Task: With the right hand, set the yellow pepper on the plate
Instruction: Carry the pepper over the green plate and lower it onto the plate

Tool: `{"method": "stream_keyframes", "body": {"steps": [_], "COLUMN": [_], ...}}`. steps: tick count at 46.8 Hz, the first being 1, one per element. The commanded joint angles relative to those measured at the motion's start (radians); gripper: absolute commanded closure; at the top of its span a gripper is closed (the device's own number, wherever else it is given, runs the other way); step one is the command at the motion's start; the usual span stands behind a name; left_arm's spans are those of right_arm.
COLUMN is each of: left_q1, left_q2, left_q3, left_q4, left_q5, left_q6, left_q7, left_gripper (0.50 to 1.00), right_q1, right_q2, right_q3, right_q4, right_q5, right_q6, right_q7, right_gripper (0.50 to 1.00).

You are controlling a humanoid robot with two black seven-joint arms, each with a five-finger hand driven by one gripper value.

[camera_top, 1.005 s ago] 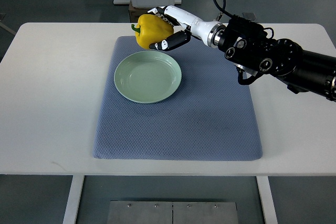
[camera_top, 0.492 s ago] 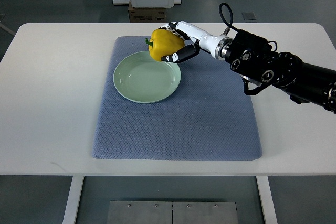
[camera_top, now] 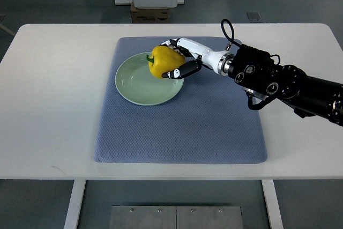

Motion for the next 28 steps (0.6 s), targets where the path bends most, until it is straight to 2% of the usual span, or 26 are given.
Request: {"method": "stream_keyframes", "body": {"steps": [1,28], "left_q1": [0.000,0.000], "left_q2": [0.000,0.000], "left_q3": [0.000,0.000], "left_q4": [0.000,0.000], "left_q5": [0.000,0.000], "left_q6": [0.002,0.000], "left_q7": [0.000,0.000], "left_gripper": [0.500,0.500], "right_q1": [-0.009,-0.022], "right_q2": [0.000,0.000], "right_q3": [0.029,0.074], "right_q4": [0.014,0.087], "right_q5": [0.000,-0.001], "right_q6": [0.004,-0.010], "right_q7": [0.004,0.008], "right_gripper": [1.000,1.000]}}
